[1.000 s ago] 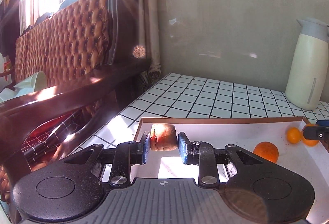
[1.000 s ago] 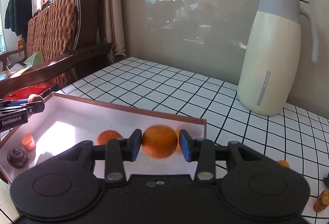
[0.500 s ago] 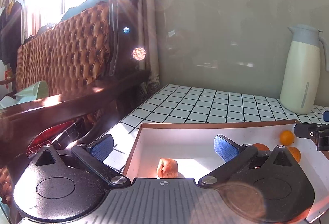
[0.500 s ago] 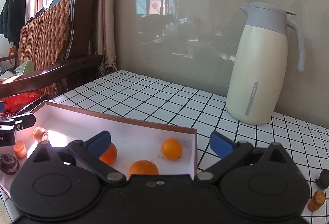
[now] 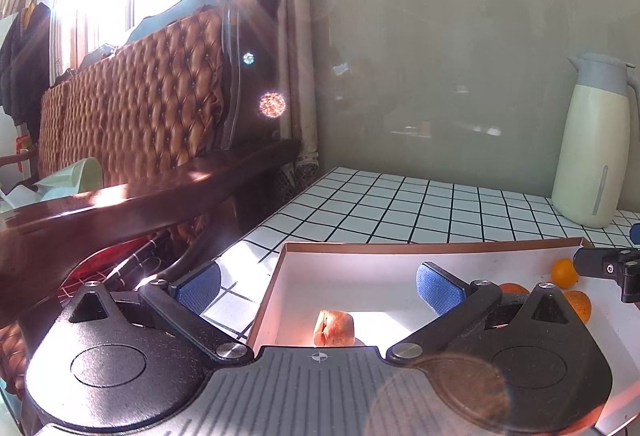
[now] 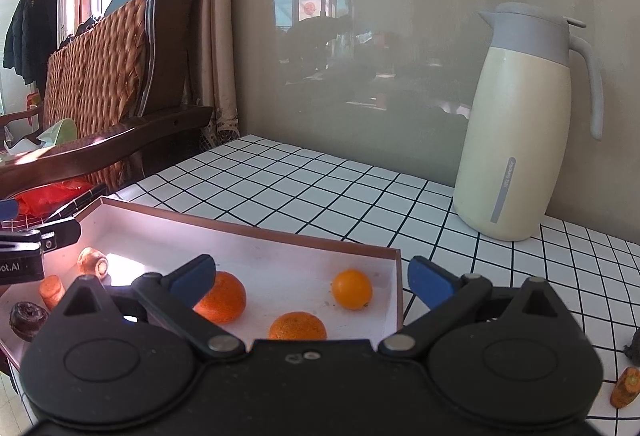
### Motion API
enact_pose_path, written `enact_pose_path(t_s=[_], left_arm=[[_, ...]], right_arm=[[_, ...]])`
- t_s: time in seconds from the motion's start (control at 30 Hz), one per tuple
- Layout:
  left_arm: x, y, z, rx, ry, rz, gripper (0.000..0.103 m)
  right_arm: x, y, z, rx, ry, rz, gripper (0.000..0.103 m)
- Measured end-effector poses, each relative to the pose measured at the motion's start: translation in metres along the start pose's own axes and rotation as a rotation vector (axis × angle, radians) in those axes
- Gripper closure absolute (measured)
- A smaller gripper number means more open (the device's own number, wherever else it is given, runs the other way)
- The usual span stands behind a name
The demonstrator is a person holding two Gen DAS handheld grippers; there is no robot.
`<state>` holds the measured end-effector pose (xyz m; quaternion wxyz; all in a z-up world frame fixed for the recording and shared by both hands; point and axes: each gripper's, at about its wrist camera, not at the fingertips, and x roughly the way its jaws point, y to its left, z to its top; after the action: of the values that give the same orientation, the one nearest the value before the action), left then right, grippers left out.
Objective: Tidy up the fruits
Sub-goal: 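Move both grippers back over the remaining fruit on the table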
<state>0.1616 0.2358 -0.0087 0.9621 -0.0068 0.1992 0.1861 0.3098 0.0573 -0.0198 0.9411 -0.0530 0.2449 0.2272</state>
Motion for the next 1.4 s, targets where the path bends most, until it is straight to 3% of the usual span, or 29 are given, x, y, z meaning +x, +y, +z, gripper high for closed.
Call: enact_pose_path(t_s=[0.47,0.87,1.0,1.13,1.4], left_arm=[[-0.035,-0.001,0.001,-0.017,-0.023,-0.010,0.000],[-0.088,0.002,-0.024,-0.043,-0.027,-0.014,0.000],[-0.094,-0.004,-0.033,-0.021,0.007,-0.017,0.000],[-0.108,-0.013,-0.035,-0.010,-0.017,-0.036,0.000],[-0.132,-0.041,-0.044,0.109,-0.037,-0.077,0.000]], right_arm=[[-0.033,0.007,-0.003,-0.014,-0.040,0.031,0.006],[-0.076,0.012,-0.025,-0.058,-0.060,0.049,0.006],[-0.090,0.008,-0.035,-0.070,-0.059,0.038,0.006],[-0.101,-0.001,-0.042,-0.055,-0.052,0.025,0.006],[-0.124,-0.014,-0.057,-0.050,-0.049,0.007,0.006]])
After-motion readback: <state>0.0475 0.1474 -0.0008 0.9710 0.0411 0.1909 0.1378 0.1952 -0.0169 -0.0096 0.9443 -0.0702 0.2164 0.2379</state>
